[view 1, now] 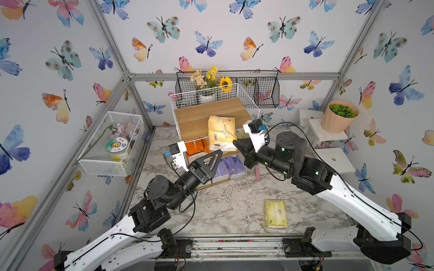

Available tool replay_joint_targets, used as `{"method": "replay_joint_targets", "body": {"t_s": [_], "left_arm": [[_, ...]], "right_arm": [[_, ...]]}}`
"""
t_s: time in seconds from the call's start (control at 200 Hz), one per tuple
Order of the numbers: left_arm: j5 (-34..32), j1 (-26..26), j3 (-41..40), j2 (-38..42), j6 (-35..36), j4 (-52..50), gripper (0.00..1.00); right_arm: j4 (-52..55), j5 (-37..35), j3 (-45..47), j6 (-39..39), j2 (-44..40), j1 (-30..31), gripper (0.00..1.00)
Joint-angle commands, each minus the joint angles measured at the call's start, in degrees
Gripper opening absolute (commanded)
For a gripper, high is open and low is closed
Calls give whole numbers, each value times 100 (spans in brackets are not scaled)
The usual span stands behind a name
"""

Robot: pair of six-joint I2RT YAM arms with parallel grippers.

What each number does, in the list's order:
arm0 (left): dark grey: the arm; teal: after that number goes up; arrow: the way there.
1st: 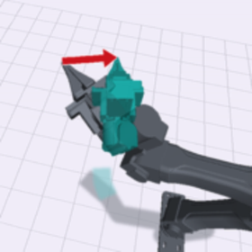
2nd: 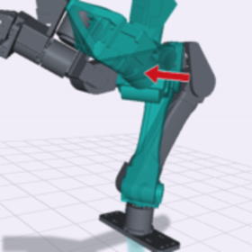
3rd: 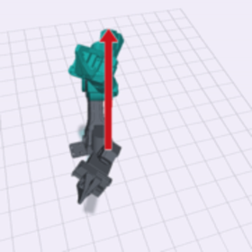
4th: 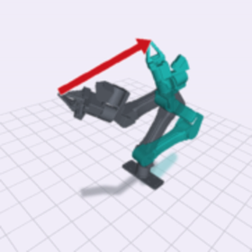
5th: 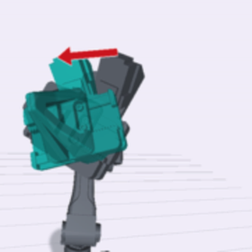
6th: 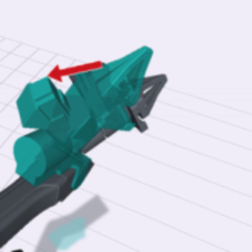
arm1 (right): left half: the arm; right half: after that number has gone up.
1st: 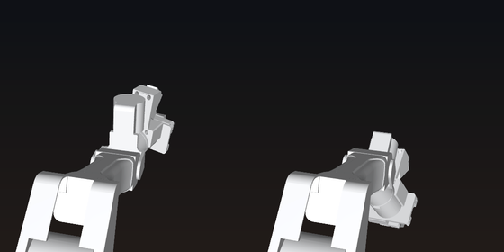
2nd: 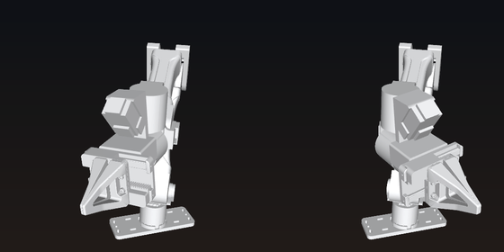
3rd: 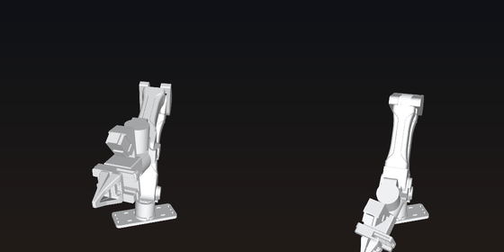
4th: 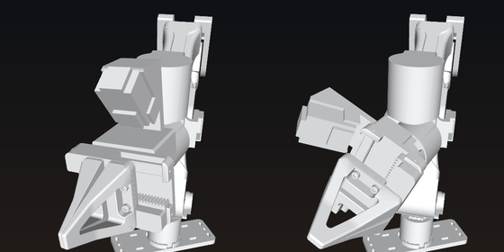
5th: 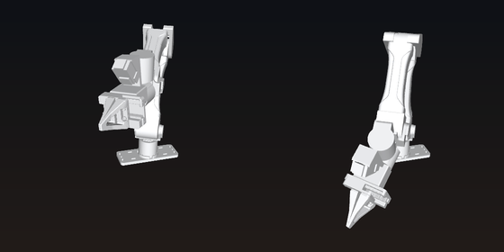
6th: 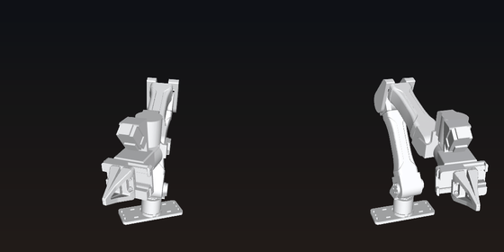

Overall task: Remove the tissue boxes from the shelf
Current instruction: Pick up a box of tissues from the shelf.

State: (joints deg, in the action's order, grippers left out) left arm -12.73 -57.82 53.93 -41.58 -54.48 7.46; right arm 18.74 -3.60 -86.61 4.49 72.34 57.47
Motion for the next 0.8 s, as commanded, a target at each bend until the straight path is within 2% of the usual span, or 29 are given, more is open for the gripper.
{"method": "replay_joint_targets", "body": {"t_s": [0.0, 0.2, 0.546, 0.631, 0.696, 0.791], "left_arm": [[-464, 85, 194, -97, -85, 46, 99], [-15, 625, 450, -528, -717, -87, 100], [-137, 680, 567, -779, -915, -601, 100], [75, 713, 566, -888, -913, -441, 93], [226, 737, 558, -965, -915, -257, 79], [432, 801, 505, -1051, -962, 68, 71]], "right_arm": [[-154, 61, 122, -96, -201, 36, 2], [-176, -36, 331, -150, -346, 36, 2], [-211, -37, 408, -203, -460, 34, 2], [-190, -27, 433, -221, -489, 36, 2], [-190, -47, 476, -213, -539, 36, 2], [-188, -55, 554, -177, -595, 36, 2]]}}
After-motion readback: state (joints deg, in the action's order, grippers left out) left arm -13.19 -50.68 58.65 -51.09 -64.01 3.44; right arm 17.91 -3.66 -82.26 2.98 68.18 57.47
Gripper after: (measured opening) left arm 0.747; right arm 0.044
